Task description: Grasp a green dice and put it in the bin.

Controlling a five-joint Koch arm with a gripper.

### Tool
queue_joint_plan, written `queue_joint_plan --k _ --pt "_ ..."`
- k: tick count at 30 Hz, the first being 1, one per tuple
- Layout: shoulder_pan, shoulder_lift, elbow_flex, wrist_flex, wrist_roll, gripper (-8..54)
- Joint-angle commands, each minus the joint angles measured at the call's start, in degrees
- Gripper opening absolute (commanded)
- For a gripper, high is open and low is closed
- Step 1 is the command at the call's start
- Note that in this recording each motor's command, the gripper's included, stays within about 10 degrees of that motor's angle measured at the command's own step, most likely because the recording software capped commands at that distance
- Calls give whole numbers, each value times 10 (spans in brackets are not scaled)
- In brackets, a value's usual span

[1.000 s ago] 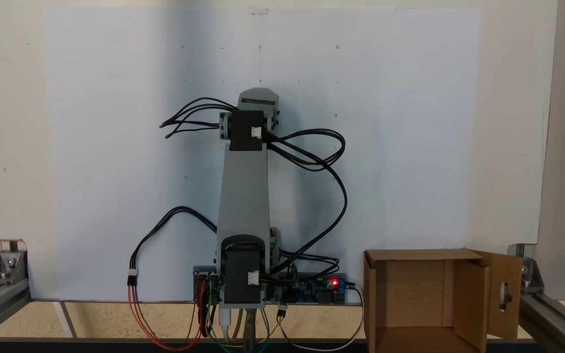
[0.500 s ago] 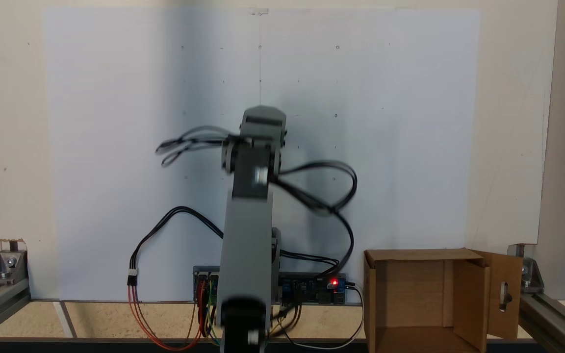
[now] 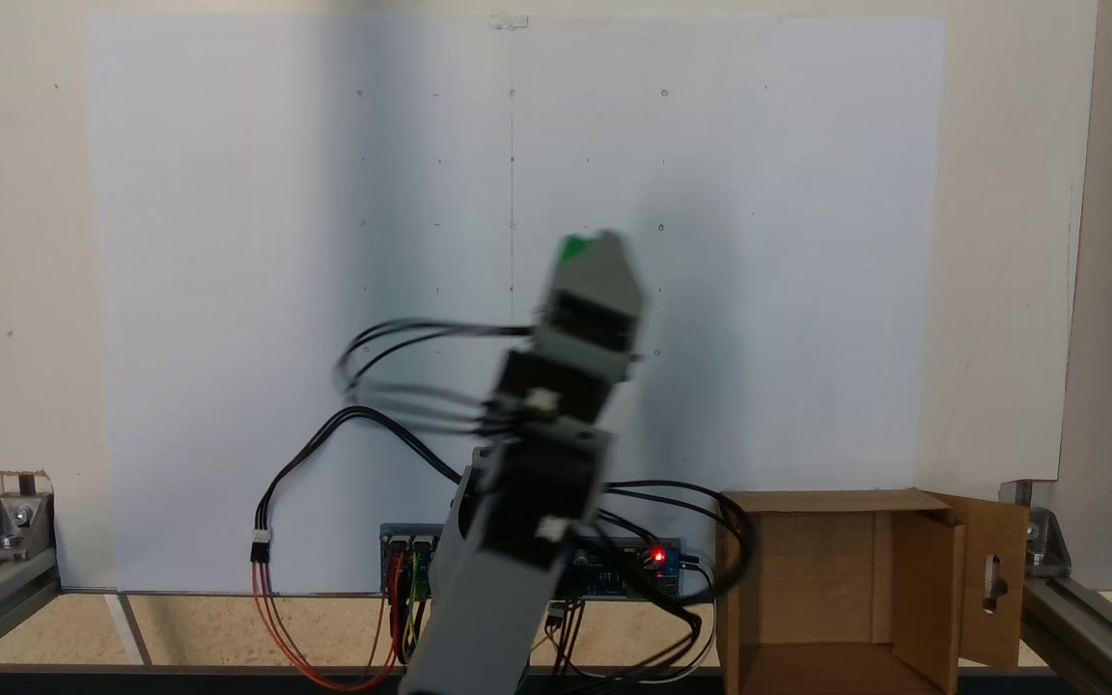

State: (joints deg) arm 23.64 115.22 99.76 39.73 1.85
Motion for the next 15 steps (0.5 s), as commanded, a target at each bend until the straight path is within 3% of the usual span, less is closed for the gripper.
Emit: queue_joint_plan --k 1,6,15 --pt "94 -17 -40 -94 -57 114" --pt "308 -47 -76 -185 -95 114" --pt "667 -144 -94 -159 -272 114"
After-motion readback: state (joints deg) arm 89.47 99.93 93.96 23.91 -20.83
